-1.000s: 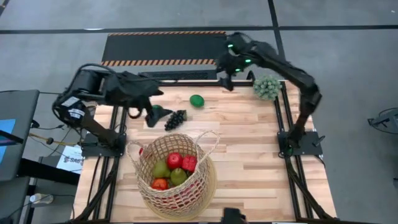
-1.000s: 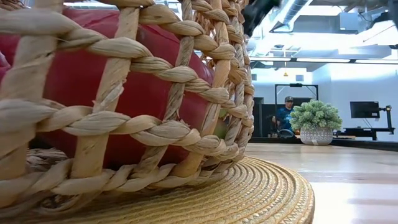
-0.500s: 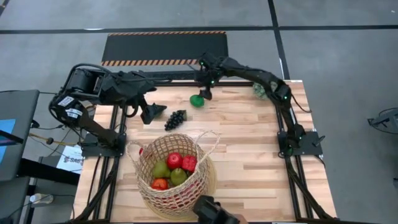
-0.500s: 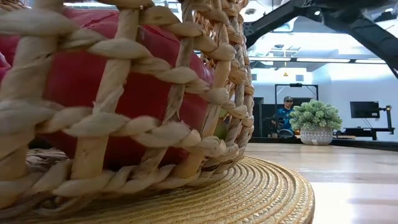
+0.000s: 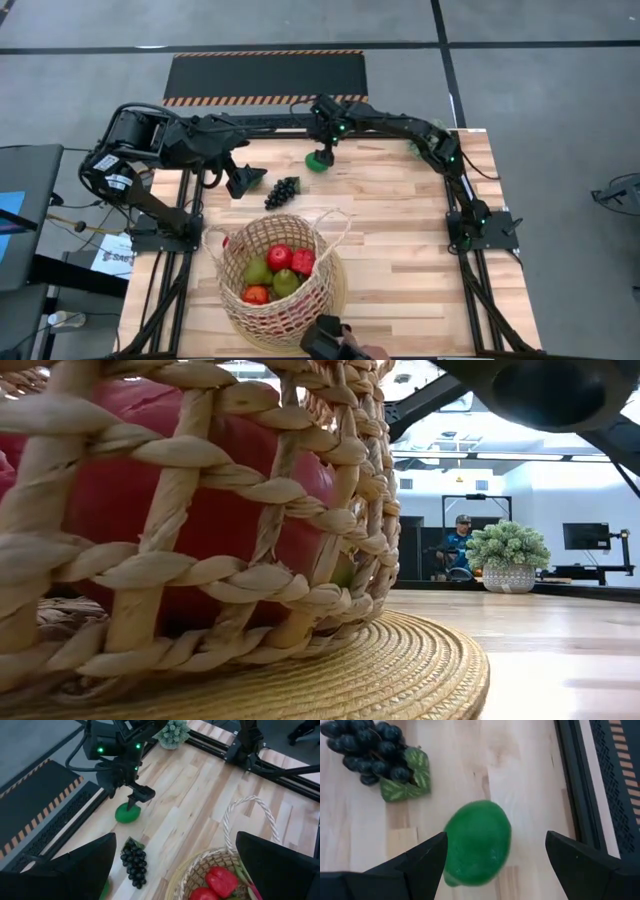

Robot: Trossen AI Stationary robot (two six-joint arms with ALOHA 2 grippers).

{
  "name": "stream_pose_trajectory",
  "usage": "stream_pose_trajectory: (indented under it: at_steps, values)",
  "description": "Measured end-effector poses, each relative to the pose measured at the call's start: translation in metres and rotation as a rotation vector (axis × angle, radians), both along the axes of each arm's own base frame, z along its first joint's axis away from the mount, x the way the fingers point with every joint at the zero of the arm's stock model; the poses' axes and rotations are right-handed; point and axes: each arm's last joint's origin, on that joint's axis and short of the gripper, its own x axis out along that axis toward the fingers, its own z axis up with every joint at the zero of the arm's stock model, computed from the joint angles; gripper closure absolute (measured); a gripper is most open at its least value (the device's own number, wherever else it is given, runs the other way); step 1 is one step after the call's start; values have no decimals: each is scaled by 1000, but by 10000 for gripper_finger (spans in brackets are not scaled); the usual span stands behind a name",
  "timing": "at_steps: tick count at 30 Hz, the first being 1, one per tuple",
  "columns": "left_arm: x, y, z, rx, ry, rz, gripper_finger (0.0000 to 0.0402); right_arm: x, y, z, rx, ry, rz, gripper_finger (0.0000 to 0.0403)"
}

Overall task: Build produce basket
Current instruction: Put the lime into the basket

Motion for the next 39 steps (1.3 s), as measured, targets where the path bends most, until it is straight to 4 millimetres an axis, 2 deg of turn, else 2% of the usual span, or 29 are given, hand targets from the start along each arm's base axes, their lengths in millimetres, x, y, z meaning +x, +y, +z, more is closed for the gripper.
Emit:
stream_pose_trajectory:
  at_steps: [14,18,22,29,33,37,39]
  values:
    - [0,0,0,-17,-9,16,6,-1,7,3,-37,51,28,49]
    - [0,-1,0,-16,-9,12,6,-2,4,-4,-45,77,31,49]
    - [0,-1,0,-17,-9,12,6,0,4,-2,-66,59,28,49]
    - [0,-1,0,-28,-13,18,6,-8,9,-5,-29,152,59,49]
    - [0,-1,0,-17,-10,16,6,-12,4,-6,-43,164,84,49]
    - [0,-1,0,-2,-4,6,6,-9,2,-16,-37,164,88,49]
    - [0,-1,0,2,-2,4,6,-7,2,-14,-50,143,92,49]
